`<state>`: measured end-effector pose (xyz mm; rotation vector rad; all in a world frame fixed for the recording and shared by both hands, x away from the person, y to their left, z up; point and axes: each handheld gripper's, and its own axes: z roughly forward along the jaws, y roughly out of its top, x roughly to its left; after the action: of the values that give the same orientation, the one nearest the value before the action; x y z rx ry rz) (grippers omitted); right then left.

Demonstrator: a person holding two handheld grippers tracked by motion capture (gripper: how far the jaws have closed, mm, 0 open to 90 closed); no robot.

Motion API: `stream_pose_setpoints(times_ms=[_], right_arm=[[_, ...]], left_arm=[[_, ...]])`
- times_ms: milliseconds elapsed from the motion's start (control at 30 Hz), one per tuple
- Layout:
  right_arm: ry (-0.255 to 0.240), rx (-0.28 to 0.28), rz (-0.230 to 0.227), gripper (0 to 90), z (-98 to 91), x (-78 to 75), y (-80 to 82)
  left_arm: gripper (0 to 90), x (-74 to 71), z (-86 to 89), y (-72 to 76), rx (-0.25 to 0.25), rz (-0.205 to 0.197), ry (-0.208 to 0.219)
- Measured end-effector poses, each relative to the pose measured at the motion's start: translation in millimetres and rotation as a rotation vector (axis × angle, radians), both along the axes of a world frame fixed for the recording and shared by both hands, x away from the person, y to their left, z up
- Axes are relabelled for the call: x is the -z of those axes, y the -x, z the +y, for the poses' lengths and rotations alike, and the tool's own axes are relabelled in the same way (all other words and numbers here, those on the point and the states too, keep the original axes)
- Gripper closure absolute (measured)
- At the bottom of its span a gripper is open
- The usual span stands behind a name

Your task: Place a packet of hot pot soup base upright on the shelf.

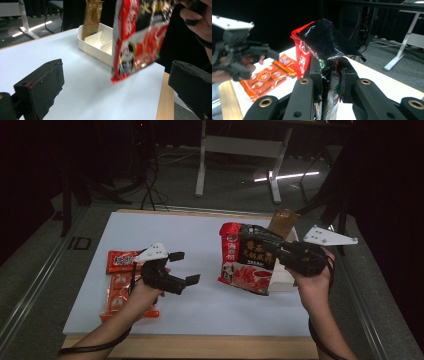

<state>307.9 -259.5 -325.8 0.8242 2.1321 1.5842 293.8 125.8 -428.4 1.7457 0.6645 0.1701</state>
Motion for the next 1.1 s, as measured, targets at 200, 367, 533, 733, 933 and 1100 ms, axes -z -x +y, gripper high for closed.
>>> stream_pose_setpoints(times_ms=[200,367,533,733,933,1100], right_arm=[[-0.011,0.036,-0.014,76.5,-12.6,-11.5,-8.0],[-0.025,0.070,-0.023,76.6,-25.5,-17.9,-16.7],[-0.010,0.100,-0.030,76.5,-34.5,-19.9,-26.2],[0.001,0.134,-0.033,76.4,-45.6,-17.6,-40.1],[-0.004,0.159,-0.036,76.4,-59.0,-16.3,-56.5],[-0.007,0.181,-0.038,76.3,-68.9,-15.4,-69.9]], left_arm=[[0.8,15.8,8.1,15.8,-0.003,-0.007,-0.027],[0.8,29.6,16.1,24.4,-0.015,0.005,-0.059],[0.8,37.3,21.8,31.4,-0.027,0.002,-0.071],[0.8,50.8,26.0,44.7,-0.033,0.015,-0.085],[0.8,65.3,27.1,50.7,-0.032,0.048,-0.091],[0.8,69.1,27.7,51.2,-0.036,0.035,-0.105]])
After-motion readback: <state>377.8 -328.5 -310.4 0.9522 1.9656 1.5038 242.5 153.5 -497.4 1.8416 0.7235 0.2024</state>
